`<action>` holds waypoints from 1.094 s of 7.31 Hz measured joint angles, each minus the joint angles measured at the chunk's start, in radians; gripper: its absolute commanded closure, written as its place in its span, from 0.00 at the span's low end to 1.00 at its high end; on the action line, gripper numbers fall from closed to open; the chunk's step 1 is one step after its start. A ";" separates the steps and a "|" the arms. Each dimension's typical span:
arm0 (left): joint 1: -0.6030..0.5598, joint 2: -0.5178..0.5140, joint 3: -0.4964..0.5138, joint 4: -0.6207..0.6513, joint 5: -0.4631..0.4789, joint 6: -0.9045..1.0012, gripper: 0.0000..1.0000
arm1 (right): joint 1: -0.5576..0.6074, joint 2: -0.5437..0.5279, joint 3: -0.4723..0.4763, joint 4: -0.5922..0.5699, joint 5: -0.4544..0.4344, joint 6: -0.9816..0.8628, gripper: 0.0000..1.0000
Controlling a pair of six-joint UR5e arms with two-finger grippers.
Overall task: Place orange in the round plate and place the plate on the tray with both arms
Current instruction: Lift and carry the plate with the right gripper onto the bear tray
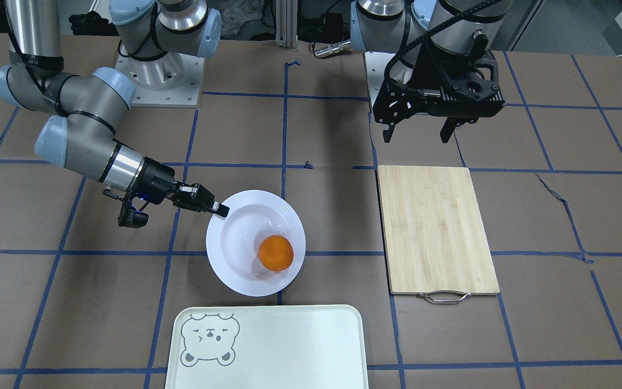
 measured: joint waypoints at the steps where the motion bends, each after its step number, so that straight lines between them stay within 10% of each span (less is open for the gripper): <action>1: 0.000 0.000 0.000 0.000 0.000 0.000 0.00 | -0.001 -0.003 -0.030 0.001 0.008 0.041 1.00; 8: 0.000 0.001 -0.001 0.000 0.000 0.000 0.00 | 0.005 0.265 -0.370 -0.113 0.212 0.102 1.00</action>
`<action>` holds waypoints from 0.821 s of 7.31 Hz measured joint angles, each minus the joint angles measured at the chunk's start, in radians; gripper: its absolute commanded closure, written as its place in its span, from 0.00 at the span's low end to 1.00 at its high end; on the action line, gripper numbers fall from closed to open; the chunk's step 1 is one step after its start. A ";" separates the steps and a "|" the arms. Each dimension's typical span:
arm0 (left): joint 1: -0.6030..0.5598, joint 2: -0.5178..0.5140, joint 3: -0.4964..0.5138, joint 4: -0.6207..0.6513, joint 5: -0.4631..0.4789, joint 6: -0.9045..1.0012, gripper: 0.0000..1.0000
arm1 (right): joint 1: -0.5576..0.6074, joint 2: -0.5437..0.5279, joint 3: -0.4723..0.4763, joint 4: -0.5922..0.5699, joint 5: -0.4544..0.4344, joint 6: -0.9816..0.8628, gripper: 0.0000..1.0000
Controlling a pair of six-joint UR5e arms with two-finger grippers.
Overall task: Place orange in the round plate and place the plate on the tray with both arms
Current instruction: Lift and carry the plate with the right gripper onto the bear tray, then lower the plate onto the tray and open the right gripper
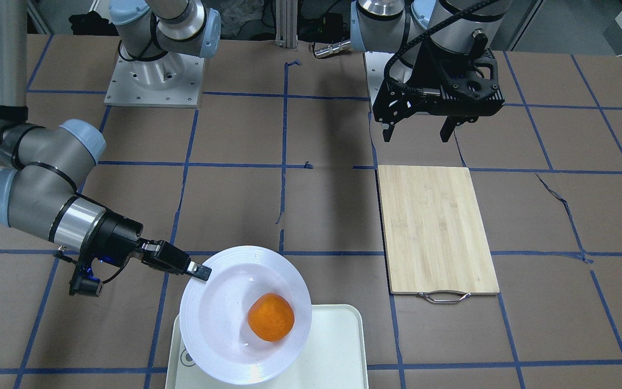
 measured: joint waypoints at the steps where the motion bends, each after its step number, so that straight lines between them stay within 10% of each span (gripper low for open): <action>1: 0.000 0.000 0.000 0.000 0.000 0.000 0.00 | 0.010 0.065 -0.054 -0.016 0.005 -0.023 1.00; 6: 0.000 0.000 0.000 0.000 0.000 0.000 0.00 | 0.037 0.245 -0.208 -0.026 0.007 -0.094 1.00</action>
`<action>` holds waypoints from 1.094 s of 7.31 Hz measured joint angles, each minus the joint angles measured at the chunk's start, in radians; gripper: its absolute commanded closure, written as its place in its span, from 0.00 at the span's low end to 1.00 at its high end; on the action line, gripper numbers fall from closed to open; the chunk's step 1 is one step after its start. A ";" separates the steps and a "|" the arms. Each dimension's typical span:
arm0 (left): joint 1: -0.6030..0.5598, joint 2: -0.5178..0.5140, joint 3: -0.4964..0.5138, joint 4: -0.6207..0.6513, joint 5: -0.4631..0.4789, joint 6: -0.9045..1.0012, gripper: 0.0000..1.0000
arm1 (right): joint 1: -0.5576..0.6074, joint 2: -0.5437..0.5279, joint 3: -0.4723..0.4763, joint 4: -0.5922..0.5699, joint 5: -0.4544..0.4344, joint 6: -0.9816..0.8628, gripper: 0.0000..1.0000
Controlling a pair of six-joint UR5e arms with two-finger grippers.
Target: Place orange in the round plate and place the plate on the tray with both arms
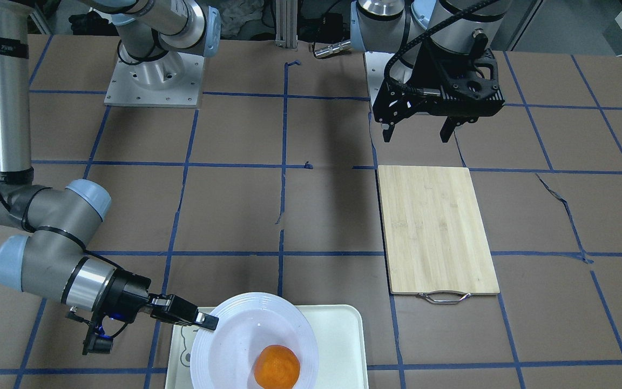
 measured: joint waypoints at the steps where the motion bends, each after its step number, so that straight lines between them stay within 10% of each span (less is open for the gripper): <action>1: 0.000 0.000 0.000 0.000 0.000 0.000 0.00 | 0.002 0.019 -0.008 0.000 0.005 -0.009 1.00; 7: 0.000 -0.001 0.000 0.000 0.000 0.000 0.00 | 0.002 0.036 -0.015 0.002 -0.018 -0.035 0.00; 8: 0.000 -0.001 0.000 0.000 0.000 0.000 0.00 | 0.001 0.023 -0.019 0.002 -0.056 -0.034 0.00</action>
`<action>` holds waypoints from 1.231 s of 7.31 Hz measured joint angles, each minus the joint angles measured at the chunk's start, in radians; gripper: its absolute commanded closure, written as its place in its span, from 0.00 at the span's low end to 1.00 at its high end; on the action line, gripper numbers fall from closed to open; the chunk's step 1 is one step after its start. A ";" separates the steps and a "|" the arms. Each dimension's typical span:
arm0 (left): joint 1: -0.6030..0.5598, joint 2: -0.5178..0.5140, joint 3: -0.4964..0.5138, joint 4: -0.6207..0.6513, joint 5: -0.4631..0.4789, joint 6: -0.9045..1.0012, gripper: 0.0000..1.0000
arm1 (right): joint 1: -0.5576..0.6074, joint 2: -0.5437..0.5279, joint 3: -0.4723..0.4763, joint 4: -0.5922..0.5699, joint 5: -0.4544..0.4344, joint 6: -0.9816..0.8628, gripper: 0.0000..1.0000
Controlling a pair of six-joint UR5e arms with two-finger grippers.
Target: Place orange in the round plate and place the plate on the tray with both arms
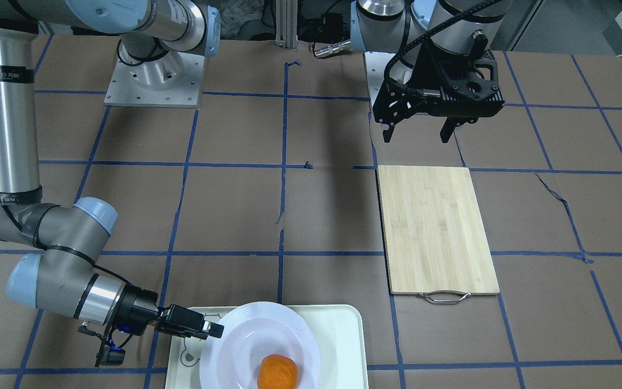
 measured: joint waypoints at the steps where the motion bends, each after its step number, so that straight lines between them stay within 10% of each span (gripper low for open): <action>1: 0.000 0.000 0.000 0.000 0.000 0.000 0.00 | -0.003 -0.027 -0.003 0.002 -0.059 0.004 0.00; 3: 0.000 0.001 0.000 0.000 0.000 0.000 0.00 | -0.013 -0.120 0.004 0.048 -0.247 0.008 0.00; 9: 0.000 0.000 0.000 0.000 0.000 0.000 0.00 | 0.122 -0.573 -0.019 0.673 -1.052 -0.017 0.00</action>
